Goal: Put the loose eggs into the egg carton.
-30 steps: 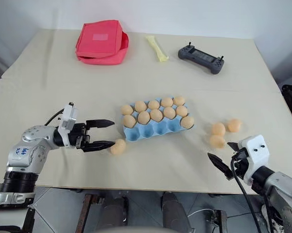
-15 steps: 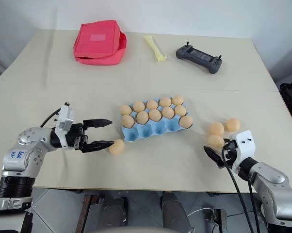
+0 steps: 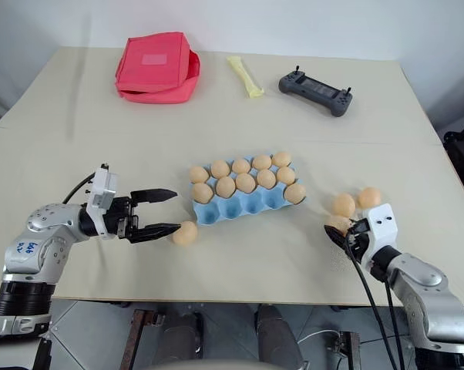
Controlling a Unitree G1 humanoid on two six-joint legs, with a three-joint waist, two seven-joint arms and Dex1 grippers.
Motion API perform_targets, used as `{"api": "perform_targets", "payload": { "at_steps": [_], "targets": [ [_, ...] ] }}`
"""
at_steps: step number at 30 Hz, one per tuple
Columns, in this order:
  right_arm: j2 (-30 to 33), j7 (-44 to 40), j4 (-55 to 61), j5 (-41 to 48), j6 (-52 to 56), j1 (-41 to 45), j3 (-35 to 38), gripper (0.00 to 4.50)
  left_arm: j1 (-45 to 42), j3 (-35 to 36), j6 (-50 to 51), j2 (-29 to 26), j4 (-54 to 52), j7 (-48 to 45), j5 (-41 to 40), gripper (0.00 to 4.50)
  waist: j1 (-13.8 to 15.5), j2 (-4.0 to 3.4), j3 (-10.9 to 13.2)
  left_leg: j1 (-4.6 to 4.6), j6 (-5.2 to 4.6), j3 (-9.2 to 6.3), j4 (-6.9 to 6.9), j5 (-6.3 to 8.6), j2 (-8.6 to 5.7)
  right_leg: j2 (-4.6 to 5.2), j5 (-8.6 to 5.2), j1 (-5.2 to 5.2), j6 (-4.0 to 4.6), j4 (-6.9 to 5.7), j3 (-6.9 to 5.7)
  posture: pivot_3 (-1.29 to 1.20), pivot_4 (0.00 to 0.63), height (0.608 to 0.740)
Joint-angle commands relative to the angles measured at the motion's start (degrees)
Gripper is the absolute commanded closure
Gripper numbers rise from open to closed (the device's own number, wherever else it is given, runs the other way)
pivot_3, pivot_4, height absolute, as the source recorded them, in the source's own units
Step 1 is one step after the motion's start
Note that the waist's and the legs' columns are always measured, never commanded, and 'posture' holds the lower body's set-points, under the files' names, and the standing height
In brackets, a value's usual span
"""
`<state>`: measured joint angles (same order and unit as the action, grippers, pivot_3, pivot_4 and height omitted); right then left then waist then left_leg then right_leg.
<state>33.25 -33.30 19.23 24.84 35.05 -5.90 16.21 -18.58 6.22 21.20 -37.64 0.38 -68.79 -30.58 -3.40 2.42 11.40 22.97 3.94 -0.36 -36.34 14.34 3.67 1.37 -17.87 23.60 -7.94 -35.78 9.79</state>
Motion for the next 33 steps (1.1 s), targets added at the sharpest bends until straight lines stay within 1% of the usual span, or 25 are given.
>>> {"api": "perform_targets", "payload": {
  "at_steps": [1, 5, 8, 13, 16, 18, 21, 23, 25, 27, 28, 31, 32, 33],
  "targets": [
    [2.52, -2.47, 6.64, 4.09, 3.78, -2.03, 1.25, 2.9, 0.47, 1.47, -0.78, -0.32, -1.95, -0.04, -1.26, 0.0, -0.02, 0.0, 0.0, 0.0, 0.0, 0.0, 0.01, 0.0, 0.0, 0.0, 0.0, 0.0, 0.0, 0.0, 0.0, 0.0, 0.15, 0.74],
    [5.98, -4.63, 14.93, 10.17, 9.5, -1.64, 1.47, 2.91, 0.35, 1.7, -0.9, -0.46, -1.46, -0.17, -1.19, 0.0, -0.12, 0.0, 0.0, 0.0, 0.0, 0.0, -0.01, 0.0, 0.0, 0.0, -0.01, 0.0, 0.01, 0.0, 0.01, 0.0, 0.15, 0.74],
    [7.26, -3.69, 15.83, 11.82, 11.94, 4.45, -0.64, 2.91, 0.21, 1.61, -0.84, -0.29, -1.51, 0.03, -1.14, 0.0, -0.29, 0.0, 0.0, -0.02, -0.01, 0.0, -0.05, -0.01, 0.01, -0.01, -0.02, -0.01, 0.05, -0.01, 0.01, 0.0, 0.15, 0.74],
    [5.74, -3.51, 8.02, 8.93, 12.32, 18.88, -9.3, 2.91, -0.4, 1.33, -0.88, 0.24, -1.49, 0.64, -0.95, 0.0, -1.03, 0.03, 0.01, 0.02, -0.09, 0.0, -0.09, -0.09, 0.0, 0.01, 0.05, -0.03, 0.16, 0.15, 0.02, 0.0, 0.15, 0.74],
    [4.26, -3.96, 3.15, 6.39, 10.83, 25.13, -14.28, 2.91, -0.15, 1.42, -0.81, 0.35, -2.02, 0.94, -0.98, 0.0, -1.14, 0.03, 0.01, 0.11, -0.09, 0.0, -0.02, -0.09, 0.0, 0.01, 0.04, 0.04, 0.16, 0.16, 0.01, 0.0, 0.15, 0.74],
    [2.12, -4.63, -0.88, 4.38, 9.4, 30.22, -18.07, 2.91, 0.61, 1.83, -0.62, 0.35, -3.06, 1.56, -1.2, 0.0, -1.23, 0.02, 0.01, 0.14, -0.07, 0.0, 0.06, -0.08, 0.0, 0.02, 0.18, 0.1, -0.1, 0.13, 0.01, 0.0, 0.15, 0.74],
    [0.3, -5.63, -5.07, 2.45, 7.75, 34.36, -20.85, 2.91, 1.79, 2.28, -0.41, 0.25, -4.38, 2.2, -1.51, 0.0, -1.39, 0.02, 0.01, 0.15, -0.05, 0.0, 0.23, -0.06, 0.01, 0.02, 0.44, 0.21, -0.61, 0.1, -0.02, 0.0, 0.15, 0.74],
    [-0.24, -6.34, -7.23, 1.12, 6.78, 35.92, -22.27, 2.91, 2.71, 2.61, -0.27, 0.21, -5.33, 2.62, -1.66, 0.0, -1.35, 0.02, 0.01, 0.16, -0.04, -0.02, 0.3, -0.02, 0.03, 0.01, 0.37, 0.27, -0.57, 0.04, -0.08, 0.0, 0.15, 0.74],
    [0.07, -7.38, -7.58, 0.71, 6.85, 36.21, -22.96, 2.22, 3.45, 2.97, -0.14, 0.22, -6.12, 3.07, -1.81, 0.0, -1.31, 0.01, 0.01, 0.2, -0.04, -0.02, 0.33, 0.0, 0.04, 0.01, 0.29, 0.33, -0.54, -0.01, -0.1, 0.0, 0.15, 0.74],
    [0.42, -8.11, -6.9, 0.7, 7.13, 36.0, -22.95, 1.68, 4.01, 3.25, -0.05, 0.18, -6.72, 3.43, -1.95, 0.0, -1.23, 0.02, 0.01, 0.21, -0.02, -0.02, 0.32, 0.04, 0.04, 0.01, 0.22, 0.34, -0.56, -0.02, -0.1, 0.0, 0.15, 0.74],
    [0.63, -8.23, -6.22, 0.79, 7.4, 35.89, -22.54, 1.25, 4.29, 3.34, -0.01, 0.15, -6.99, 3.57, -2.05, 0.0, -1.23, 0.02, 0.01, 0.22, 0.0, -0.02, 0.3, 0.05, 0.04, 0.02, 0.21, 0.33, -0.56, -0.03, -0.11, 0.0, 0.15, 0.74],
    [1.79, -8.65, -3.41, 1.36, 8.44, 35.12, -21.19, 0.22, 4.83, 3.42, 0.0, 0.07, -7.5, 3.76, -2.27, 0.0, -1.29, 0.02, 0.01, 0.22, -0.01, -0.02, 0.22, 0.05, 0.03, 0.02, 0.22, 0.33, -0.58, -0.09, -0.1, 0.0, 0.15, 0.74],
    [2.1, -8.65, -2.64, 1.65, 8.86, 34.97, -20.73, 0.05, 4.88, 3.43, 0.06, 0.06, -7.58, 3.82, -2.35, 0.0, -1.3, 0.02, 0.01, 0.21, -0.01, -0.02, 0.22, 0.05, 0.03, 0.02, 0.22, 0.33, -0.58, -0.11, -0.1, 0.0, 0.15, 0.74],
    [2.5, -8.4, -1.4, 2.14, 9.44, 34.69, -19.76, 0.05, 4.72, 3.31, 0.07, 0.15, -7.43, 3.88, -2.35, 0.0, -1.32, 0.02, 0.01, 0.2, -0.01, -0.02, 0.22, 0.05, 0.03, 0.02, 0.22, 0.33, -0.57, -0.14, -0.1, 0.0, 0.15, 0.74]
  ]
}}
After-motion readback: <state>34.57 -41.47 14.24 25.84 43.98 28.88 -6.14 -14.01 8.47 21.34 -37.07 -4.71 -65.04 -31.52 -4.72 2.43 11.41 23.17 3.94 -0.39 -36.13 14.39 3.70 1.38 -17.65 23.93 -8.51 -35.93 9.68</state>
